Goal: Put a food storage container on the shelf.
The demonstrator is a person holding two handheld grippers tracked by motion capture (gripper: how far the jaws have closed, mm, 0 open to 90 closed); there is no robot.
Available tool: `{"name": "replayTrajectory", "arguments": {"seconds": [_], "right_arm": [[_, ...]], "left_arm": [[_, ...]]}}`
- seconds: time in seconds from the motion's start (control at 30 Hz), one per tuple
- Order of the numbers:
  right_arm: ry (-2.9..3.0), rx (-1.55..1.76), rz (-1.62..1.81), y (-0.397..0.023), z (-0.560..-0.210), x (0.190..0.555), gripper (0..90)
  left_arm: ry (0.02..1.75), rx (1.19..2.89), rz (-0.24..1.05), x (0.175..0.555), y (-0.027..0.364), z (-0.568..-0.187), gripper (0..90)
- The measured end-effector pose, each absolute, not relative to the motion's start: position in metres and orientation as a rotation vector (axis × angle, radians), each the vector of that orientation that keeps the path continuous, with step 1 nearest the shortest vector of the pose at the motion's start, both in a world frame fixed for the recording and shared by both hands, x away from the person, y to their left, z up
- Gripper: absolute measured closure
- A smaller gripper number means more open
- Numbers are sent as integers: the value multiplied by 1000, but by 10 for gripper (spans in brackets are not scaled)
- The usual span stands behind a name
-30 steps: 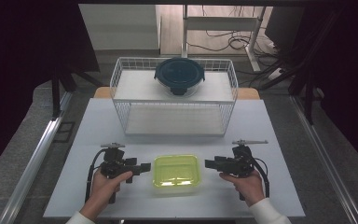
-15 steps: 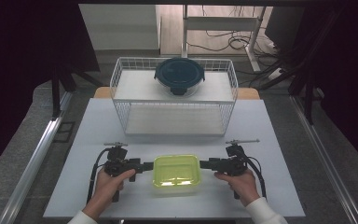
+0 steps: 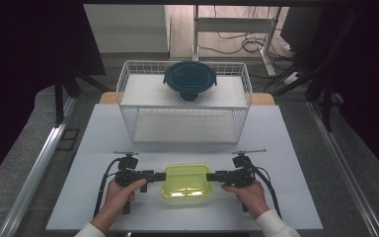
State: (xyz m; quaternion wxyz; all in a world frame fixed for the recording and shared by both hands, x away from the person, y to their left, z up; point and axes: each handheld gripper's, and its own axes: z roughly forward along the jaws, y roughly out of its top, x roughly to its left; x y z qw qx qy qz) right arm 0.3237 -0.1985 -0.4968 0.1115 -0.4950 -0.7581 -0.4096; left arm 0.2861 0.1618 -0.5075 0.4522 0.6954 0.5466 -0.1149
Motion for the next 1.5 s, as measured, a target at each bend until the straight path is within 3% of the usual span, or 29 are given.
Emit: {"name": "replayTrajectory", "arguments": {"seconds": [0.3,0.47,0.73,0.87,0.97,1.03,1.13,1.5], "right_arm": [[-2212,-1464,-1180,-195,-501,324,409],[-2179,-1473,-1169,-194,-505,325,439],[-2132,-1475,-1149,-194,-510,326,494],[-2119,-1453,-1145,-191,-512,325,567],[-2087,-1453,-1147,-191,-511,324,612],[-2101,-1463,-1139,-192,-510,323,699],[-2108,-1453,-1133,-190,-509,320,710],[-2126,-1442,-1196,-194,-499,316,771]], "left_arm": [[1358,1720,-316,288,157,-512,278],[1379,1673,-395,289,159,-519,330],[1374,1687,-434,289,155,-523,449],[1357,1667,-493,288,152,-524,568],[1387,1698,-454,287,149,-524,623],[1407,1695,-431,287,151,-523,682],[1408,1672,-420,287,155,-520,740],[1363,1667,-406,281,155,-511,779]]}}
